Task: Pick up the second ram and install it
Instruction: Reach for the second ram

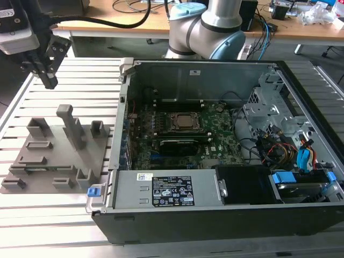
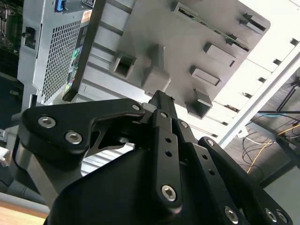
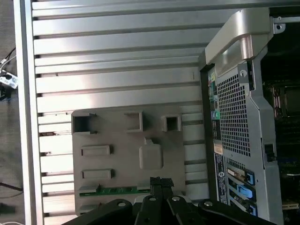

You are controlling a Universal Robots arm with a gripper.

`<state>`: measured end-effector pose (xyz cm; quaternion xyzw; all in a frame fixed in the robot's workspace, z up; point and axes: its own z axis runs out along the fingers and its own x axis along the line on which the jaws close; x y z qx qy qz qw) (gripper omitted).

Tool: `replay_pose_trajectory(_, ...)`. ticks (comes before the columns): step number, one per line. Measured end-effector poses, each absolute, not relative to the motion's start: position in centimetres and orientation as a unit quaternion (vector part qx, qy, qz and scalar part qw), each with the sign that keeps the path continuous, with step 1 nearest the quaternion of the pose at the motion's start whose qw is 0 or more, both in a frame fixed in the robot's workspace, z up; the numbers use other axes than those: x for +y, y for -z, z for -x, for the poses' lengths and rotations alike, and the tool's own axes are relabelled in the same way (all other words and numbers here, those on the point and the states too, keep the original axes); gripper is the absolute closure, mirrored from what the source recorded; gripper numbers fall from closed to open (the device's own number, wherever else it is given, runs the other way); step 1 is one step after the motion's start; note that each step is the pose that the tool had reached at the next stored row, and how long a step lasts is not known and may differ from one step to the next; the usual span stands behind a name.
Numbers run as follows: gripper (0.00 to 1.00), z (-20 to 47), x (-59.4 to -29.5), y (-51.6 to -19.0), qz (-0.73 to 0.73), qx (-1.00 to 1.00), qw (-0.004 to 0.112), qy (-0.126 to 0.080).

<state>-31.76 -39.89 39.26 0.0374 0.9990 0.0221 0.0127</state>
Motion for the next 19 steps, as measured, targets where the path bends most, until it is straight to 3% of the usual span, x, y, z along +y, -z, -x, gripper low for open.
replay_pose_trajectory(9,0.89,34.5,-40.2,-39.2,-0.037,0.999,0.013,-0.022)
replay_pose_trajectory(19,0.89,36.9,-43.0,-39.1,-0.037,0.999,0.013,-0.022)
